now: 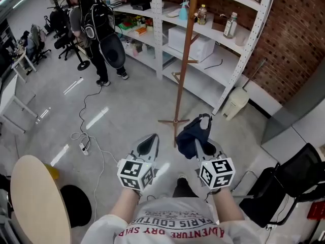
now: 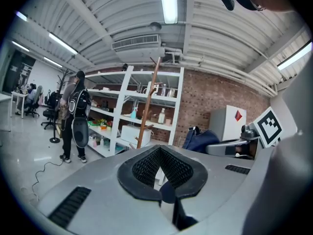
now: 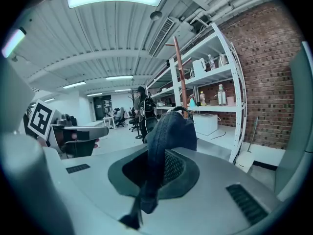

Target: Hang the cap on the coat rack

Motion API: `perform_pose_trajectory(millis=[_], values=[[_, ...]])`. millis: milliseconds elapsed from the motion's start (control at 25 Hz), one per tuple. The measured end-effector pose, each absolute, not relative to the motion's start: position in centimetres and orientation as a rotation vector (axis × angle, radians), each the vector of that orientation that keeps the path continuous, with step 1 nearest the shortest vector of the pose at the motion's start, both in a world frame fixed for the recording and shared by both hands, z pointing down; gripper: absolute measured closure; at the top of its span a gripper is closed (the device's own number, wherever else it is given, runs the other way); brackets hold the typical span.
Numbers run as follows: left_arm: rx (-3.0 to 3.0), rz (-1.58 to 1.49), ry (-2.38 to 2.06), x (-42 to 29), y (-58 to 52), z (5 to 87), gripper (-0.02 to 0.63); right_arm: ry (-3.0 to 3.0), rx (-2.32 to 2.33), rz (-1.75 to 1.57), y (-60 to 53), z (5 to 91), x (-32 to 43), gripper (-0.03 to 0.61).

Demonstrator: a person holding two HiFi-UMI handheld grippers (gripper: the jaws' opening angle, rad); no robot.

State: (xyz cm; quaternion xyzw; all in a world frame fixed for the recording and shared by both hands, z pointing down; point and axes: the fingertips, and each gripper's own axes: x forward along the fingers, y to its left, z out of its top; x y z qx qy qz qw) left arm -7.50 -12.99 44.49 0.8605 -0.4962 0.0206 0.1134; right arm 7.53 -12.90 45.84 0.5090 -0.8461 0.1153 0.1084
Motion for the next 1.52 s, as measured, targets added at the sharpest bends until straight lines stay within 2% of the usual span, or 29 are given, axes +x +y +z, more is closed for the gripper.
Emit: perform_pose_trajectory(millis=[440, 760, 1200, 1520], values=[[2.476, -0.012, -1.605, -3.3, -26.2, 43.0, 0.609, -2.570, 1.366, 0.284, -27.3, 45.3, 12.3, 0.558], [2.465, -0.003, -1.623, -1.5, -31.4, 43.0, 0.609, -2.605, 1.343, 0.246, -33.6, 44.1, 14.1, 0.558], [2.609, 0.002, -1.516, -3.6, -39.8, 39.5, 0.609, -2.599, 1.464, 0.059, -41.7, 38.2, 11.3, 0.558], [2.657, -0.046, -1.445, -6.0, -43.7, 38.3, 0.609, -2.557, 1.569, -0.282, -45.6, 30.7, 8.0, 0.558]])
